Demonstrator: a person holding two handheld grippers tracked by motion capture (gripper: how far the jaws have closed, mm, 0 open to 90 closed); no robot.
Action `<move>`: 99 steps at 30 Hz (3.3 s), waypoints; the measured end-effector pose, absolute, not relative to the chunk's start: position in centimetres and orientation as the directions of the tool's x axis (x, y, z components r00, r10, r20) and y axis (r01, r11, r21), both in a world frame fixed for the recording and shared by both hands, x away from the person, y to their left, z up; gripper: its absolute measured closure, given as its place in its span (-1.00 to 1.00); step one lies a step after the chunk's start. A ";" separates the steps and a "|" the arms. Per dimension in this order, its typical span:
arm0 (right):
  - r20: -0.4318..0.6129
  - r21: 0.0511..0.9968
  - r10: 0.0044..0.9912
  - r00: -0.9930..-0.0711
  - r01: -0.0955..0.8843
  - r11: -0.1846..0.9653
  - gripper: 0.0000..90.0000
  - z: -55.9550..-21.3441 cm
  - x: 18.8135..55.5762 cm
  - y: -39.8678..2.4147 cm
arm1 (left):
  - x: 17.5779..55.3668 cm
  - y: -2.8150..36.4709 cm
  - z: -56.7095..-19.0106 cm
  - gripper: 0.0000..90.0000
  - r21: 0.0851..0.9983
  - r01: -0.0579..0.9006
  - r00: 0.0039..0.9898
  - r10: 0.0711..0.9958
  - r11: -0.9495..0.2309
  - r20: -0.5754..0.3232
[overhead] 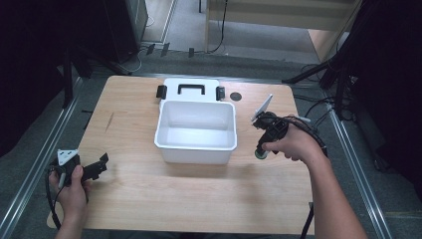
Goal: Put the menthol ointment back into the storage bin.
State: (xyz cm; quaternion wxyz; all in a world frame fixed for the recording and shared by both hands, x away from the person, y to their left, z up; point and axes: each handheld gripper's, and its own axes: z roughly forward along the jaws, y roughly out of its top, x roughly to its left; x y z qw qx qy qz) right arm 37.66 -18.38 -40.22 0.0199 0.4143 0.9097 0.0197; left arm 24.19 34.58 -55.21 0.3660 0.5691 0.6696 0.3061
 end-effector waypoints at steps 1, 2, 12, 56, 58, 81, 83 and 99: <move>-0.020 0.053 0.750 -0.661 0.749 0.661 0.15 -39.6 38.1 -18.1 | 24.2 34.6 -55.2 -1.00 0.826 0.538 -0.084 0.986 0.166 -0.143; -0.018 0.051 0.750 -0.662 0.748 0.661 0.15 -39.5 38.2 -18.0 | 24.2 34.6 -55.2 -1.00 0.827 0.537 -0.086 0.986 0.167 -0.144; -0.020 0.059 0.735 -0.677 0.734 0.677 0.15 -37.2 39.6 -16.6 | 24.2 34.7 -55.2 -1.00 0.826 0.538 -0.083 0.985 0.169 -0.148; 0.010 0.072 0.654 -0.756 0.653 0.754 0.15 -32.1 41.3 -9.4 | 24.3 34.6 -55.2 -1.00 0.822 0.544 -0.076 0.986 0.165 -0.147; 0.010 0.072 0.652 -0.758 0.651 0.756 0.15 -32.1 41.2 -8.9 | 24.3 34.6 -55.2 -1.00 0.822 0.545 -0.076 0.986 0.164 -0.146; -0.067 0.105 0.405 -0.912 0.397 0.912 0.15 -33.9 40.6 -6.7 | 24.3 34.6 -55.2 -1.00 0.820 0.549 -0.075 0.987 0.161 -0.144; -0.082 0.103 0.353 -0.932 0.344 0.933 0.15 -34.2 40.5 -6.5 | 24.3 34.6 -55.2 -1.00 0.820 0.549 -0.074 0.987 0.161 -0.144; -0.114 0.079 0.259 -0.959 0.251 0.965 0.15 -35.9 40.7 -6.7 | 24.3 34.6 -55.2 -1.00 0.818 0.552 -0.073 0.987 0.159 -0.143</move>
